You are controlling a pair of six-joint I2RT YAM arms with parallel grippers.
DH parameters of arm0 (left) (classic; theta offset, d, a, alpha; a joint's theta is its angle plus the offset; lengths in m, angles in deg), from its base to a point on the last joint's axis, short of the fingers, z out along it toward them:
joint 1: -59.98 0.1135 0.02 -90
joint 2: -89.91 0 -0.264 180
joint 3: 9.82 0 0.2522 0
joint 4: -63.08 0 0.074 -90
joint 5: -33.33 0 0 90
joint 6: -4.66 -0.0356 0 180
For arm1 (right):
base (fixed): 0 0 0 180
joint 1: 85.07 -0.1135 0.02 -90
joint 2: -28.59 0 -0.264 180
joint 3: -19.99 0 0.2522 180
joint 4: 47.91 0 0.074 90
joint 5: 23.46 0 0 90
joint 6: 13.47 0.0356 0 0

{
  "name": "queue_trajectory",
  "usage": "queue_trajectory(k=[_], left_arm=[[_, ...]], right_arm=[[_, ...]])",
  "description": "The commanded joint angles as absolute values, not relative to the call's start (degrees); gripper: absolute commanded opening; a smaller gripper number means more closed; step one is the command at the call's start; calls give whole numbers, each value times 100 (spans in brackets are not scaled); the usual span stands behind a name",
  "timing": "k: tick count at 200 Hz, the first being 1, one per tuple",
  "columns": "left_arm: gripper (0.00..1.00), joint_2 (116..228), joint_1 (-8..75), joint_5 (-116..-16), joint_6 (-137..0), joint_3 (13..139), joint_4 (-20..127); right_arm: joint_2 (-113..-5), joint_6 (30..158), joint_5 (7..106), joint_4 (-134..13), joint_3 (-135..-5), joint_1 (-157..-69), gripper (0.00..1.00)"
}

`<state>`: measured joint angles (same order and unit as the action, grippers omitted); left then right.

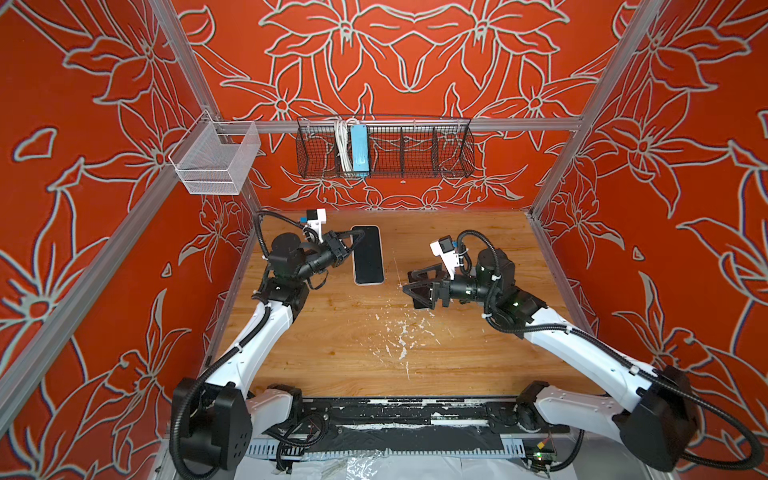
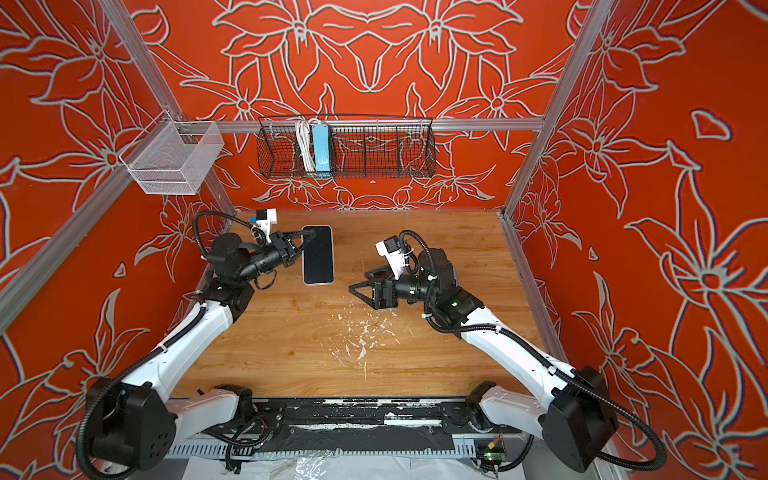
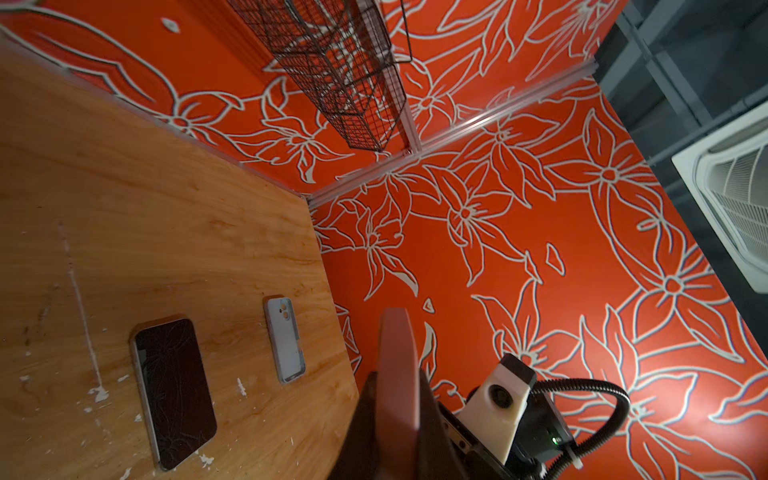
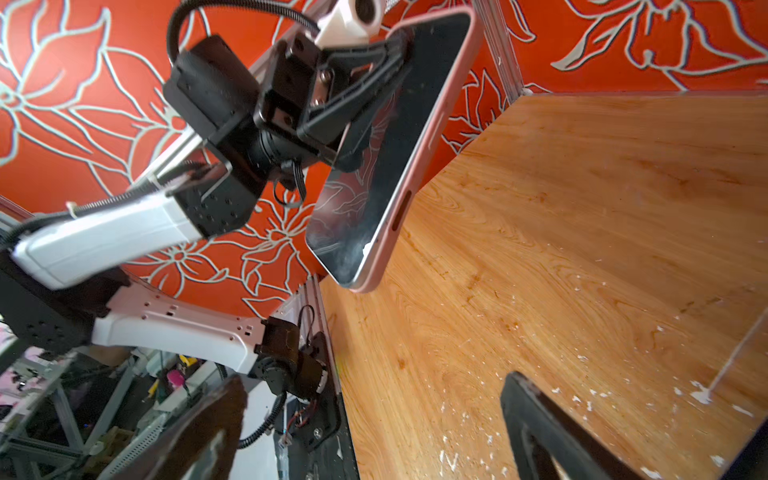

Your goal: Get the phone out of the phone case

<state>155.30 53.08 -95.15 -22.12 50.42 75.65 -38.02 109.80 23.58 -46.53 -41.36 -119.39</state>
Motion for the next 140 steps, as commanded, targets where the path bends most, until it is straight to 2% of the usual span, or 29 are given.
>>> queue_trajectory(k=[1,24,70,140], left_arm=[[0,15134,5321,-8555,-1717,4814,8139],[0,15011,5321,-8348,-1254,4482,8566],[0,15775,5312,-8265,344,3798,10930],[0,15860,5269,-8031,530,3508,11278]], right_arm=[[-3958,12472,2339,-3414,-3785,-11891,97],[-4058,12798,2516,-3109,-3597,-11940,95],[-4150,13038,3087,-2818,-3392,-12372,84],[-4989,13637,3907,-1338,-3198,-12949,83]])
